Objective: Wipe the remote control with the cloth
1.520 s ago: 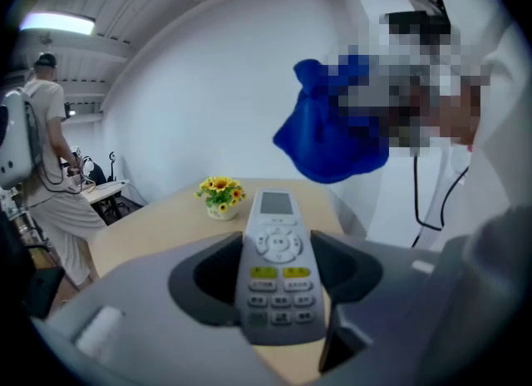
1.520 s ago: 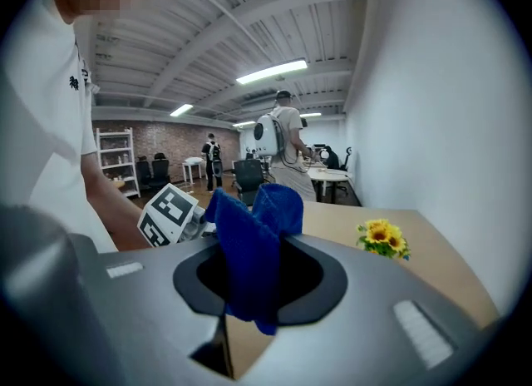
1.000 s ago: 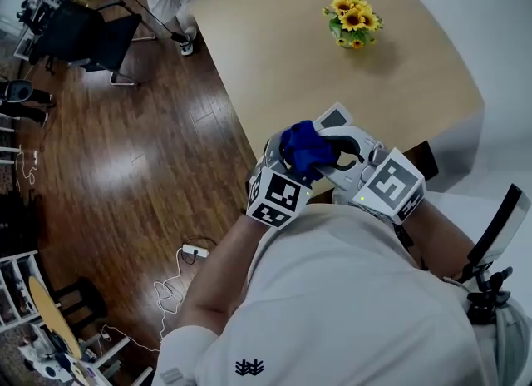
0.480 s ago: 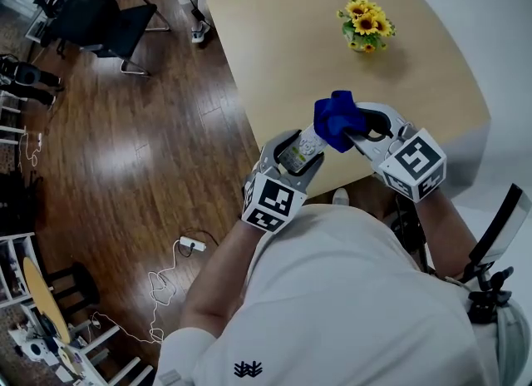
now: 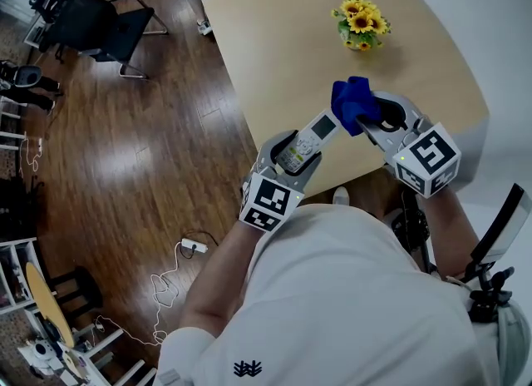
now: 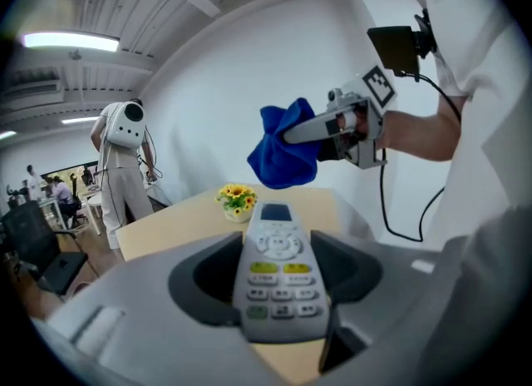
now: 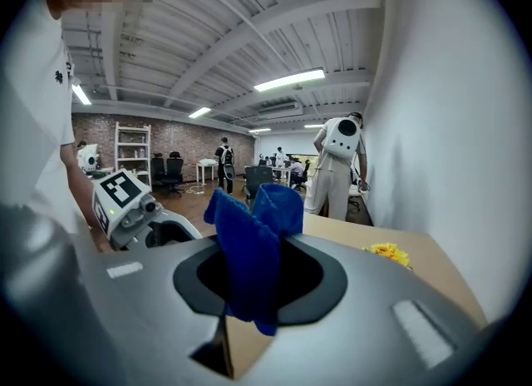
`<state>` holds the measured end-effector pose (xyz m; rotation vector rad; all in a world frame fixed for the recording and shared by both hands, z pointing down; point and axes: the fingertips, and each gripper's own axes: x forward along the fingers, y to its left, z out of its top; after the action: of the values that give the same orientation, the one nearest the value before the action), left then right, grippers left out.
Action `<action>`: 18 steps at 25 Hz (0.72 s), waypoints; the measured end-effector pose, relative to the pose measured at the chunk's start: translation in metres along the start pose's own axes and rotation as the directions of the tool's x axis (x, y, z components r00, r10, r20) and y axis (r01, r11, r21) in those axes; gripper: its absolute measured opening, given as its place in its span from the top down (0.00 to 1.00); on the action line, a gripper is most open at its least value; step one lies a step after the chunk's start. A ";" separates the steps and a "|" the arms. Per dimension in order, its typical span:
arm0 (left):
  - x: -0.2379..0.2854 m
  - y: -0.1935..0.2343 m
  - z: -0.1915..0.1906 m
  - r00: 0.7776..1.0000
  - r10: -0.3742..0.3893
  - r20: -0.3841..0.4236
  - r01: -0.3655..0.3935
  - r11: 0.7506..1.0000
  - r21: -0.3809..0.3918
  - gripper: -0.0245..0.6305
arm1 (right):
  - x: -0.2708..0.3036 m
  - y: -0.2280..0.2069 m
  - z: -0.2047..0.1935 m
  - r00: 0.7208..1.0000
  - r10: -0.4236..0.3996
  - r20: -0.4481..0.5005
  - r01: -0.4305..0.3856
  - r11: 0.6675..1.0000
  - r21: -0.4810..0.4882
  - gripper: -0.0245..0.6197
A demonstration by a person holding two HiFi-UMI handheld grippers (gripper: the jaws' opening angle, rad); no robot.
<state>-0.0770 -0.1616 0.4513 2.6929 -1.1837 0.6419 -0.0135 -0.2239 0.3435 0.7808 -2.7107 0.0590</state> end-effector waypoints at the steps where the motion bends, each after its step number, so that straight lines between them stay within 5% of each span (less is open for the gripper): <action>1: 0.001 0.001 0.000 1.000 -0.003 0.001 0.003 1.000 -0.001 0.55 | 0.001 0.011 0.007 1.000 0.025 0.016 -0.025 1.000 -0.007 0.82; 10: 0.016 0.000 0.015 0.999 -0.030 0.029 0.029 1.000 0.008 0.55 | 0.019 0.118 0.026 0.956 0.291 0.028 -0.291 0.957 -0.025 0.82; 18: 0.016 0.003 0.015 0.999 -0.029 0.043 0.029 1.000 -0.005 0.55 | 0.019 0.065 -0.001 0.987 0.162 -0.012 -0.162 0.987 -0.020 0.82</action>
<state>-0.0647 -0.1788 0.4447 2.7270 -1.1523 0.5787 -0.0627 -0.1784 0.3532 0.5515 -2.7550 0.0719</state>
